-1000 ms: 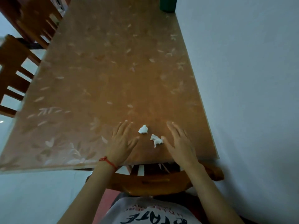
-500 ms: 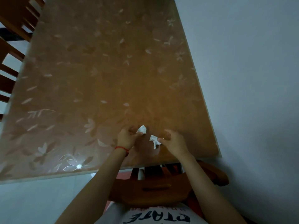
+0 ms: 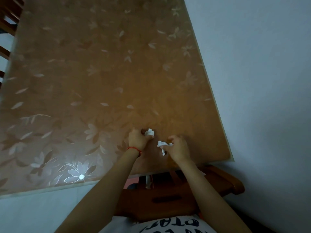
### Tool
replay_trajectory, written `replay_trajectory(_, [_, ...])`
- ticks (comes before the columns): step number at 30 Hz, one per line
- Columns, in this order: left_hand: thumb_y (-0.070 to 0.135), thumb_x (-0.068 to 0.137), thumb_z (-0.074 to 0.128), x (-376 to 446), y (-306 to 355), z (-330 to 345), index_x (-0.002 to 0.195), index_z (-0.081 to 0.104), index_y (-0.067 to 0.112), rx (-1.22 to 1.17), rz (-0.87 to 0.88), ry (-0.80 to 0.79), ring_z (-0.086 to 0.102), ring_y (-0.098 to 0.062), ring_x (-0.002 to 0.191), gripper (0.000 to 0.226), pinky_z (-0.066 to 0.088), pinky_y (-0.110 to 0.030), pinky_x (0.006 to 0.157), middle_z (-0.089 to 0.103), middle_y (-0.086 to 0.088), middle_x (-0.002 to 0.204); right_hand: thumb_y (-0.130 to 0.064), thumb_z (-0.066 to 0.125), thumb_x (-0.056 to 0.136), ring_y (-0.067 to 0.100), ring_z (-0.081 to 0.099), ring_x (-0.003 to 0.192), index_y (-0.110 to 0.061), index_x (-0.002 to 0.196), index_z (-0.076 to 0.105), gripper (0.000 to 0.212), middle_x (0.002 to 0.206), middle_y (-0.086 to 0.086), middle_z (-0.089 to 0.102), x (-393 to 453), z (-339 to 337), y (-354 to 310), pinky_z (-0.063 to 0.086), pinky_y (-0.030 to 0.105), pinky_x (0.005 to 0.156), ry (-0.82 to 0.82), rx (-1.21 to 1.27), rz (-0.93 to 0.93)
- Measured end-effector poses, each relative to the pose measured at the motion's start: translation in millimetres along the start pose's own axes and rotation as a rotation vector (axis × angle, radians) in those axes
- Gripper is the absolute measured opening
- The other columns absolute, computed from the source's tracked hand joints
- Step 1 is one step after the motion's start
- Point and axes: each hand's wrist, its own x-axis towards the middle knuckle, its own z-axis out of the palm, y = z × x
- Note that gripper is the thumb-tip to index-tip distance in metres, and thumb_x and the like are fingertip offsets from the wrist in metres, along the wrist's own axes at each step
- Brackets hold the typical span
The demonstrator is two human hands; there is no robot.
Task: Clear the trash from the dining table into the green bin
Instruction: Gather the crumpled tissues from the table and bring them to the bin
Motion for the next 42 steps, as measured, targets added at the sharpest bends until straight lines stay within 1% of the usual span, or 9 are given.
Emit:
replay_trajectory(8, [0.005,0.071,0.074,2.8,-4.2,-0.5,0.092,0.069,-0.001,0.000,0.005,0.012,0.052,-0.011,0.073,0.023,0.036,0.001,0.054,0.063,-0.008,0.082,-0.023,0.068,0.080,0.018,0.058,0.092,-0.013,0.105,0.063,0.027,0.103,0.003,0.057,5.8,6.2,4.7,0.049,0.032,0.077,-0.027,-0.040,-0.048])
replay_trajectory(10, [0.004,0.070,0.074,2.5,-5.3,-0.7,0.090,0.069,-0.001,-0.003,0.011,0.004,0.050,-0.008,0.065,0.021,0.036,0.002,0.054,0.062,-0.006,0.079,-0.018,0.065,0.079,0.015,0.060,0.075,-0.015,0.086,0.067,0.008,0.083,0.000,0.063,5.0,7.7,3.8,0.050,0.031,0.066,-0.039,-0.025,-0.062])
replay_trajectory(13, [0.005,0.071,0.074,1.0,-8.2,-1.5,0.089,0.069,0.001,-0.031,-0.007,-0.008,0.048,0.001,0.061,0.019,0.037,0.001,0.053,0.060,0.000,0.074,-0.012,0.061,0.077,0.011,0.054,0.052,-0.021,0.058,0.062,0.021,0.055,-0.005,0.059,3.1,11.2,2.8,0.042,0.026,0.050,-0.051,0.021,-0.063])
replay_trajectory(20, [0.011,0.071,0.075,0.4,-18.3,-6.5,0.081,0.069,0.007,-0.147,-0.096,0.008,0.056,-0.007,0.065,0.012,0.044,-0.011,0.057,0.064,-0.001,0.072,-0.013,0.068,0.078,0.012,0.060,0.080,-0.006,0.091,0.072,0.015,0.089,0.004,0.069,6.4,11.3,7.4,0.043,0.022,0.069,-0.036,0.203,0.015])
replay_trajectory(24, [0.011,0.069,0.077,-2.1,-18.9,-13.3,0.080,0.068,0.010,-0.274,-0.176,0.036,0.059,-0.010,0.070,0.014,0.047,-0.017,0.065,0.064,0.002,0.072,-0.015,0.073,0.076,0.014,0.063,0.080,-0.007,0.094,0.072,0.020,0.085,0.001,0.067,8.6,9.0,6.3,0.047,0.024,0.070,-0.033,0.328,0.070])
replay_trajectory(28, [0.010,0.067,0.078,-7.6,-18.4,-24.0,0.076,0.069,0.013,-0.374,-0.200,0.063,0.062,-0.015,0.074,0.013,0.051,-0.027,0.078,0.068,-0.003,0.075,-0.012,0.072,0.077,0.009,0.062,0.061,-0.005,0.092,0.071,0.016,0.072,0.000,0.067,6.2,-0.1,-1.6,0.046,0.011,0.051,-0.065,0.499,0.080])
replay_trajectory(34, [0.008,0.071,0.074,-25.8,-17.8,-36.7,0.082,0.068,0.008,-0.556,-0.222,0.119,0.064,-0.013,0.073,0.012,0.051,-0.024,0.075,0.069,-0.007,0.080,-0.018,0.074,0.076,0.007,0.060,0.055,-0.008,0.096,0.069,0.023,0.075,0.003,0.070,-1.2,-12.8,-18.9,0.047,0.013,0.054,-0.094,0.630,0.063])
replay_trajectory(38, [0.011,0.074,0.073,-38.8,-20.6,-44.4,0.092,0.067,0.003,-0.636,-0.259,0.181,0.063,-0.017,0.072,0.021,0.051,-0.020,0.057,0.069,-0.010,0.085,-0.019,0.074,0.076,0.010,0.060,0.058,-0.007,0.096,0.069,0.023,0.074,0.002,0.069,-5.4,-18.9,-32.2,0.048,0.015,0.059,-0.125,0.627,-0.014])
replay_trajectory(42, [0.008,0.074,0.072,-52.1,-22.9,-59.5,0.087,0.066,0.006,-0.726,-0.243,0.268,0.065,-0.013,0.069,0.015,0.054,-0.024,0.064,0.068,-0.009,0.084,-0.019,0.073,0.077,0.009,0.060,0.059,-0.007,0.098,0.069,0.024,0.077,0.001,0.069,-9.9,-20.7,-47.9,0.047,0.009,0.054,-0.167,0.585,-0.083])
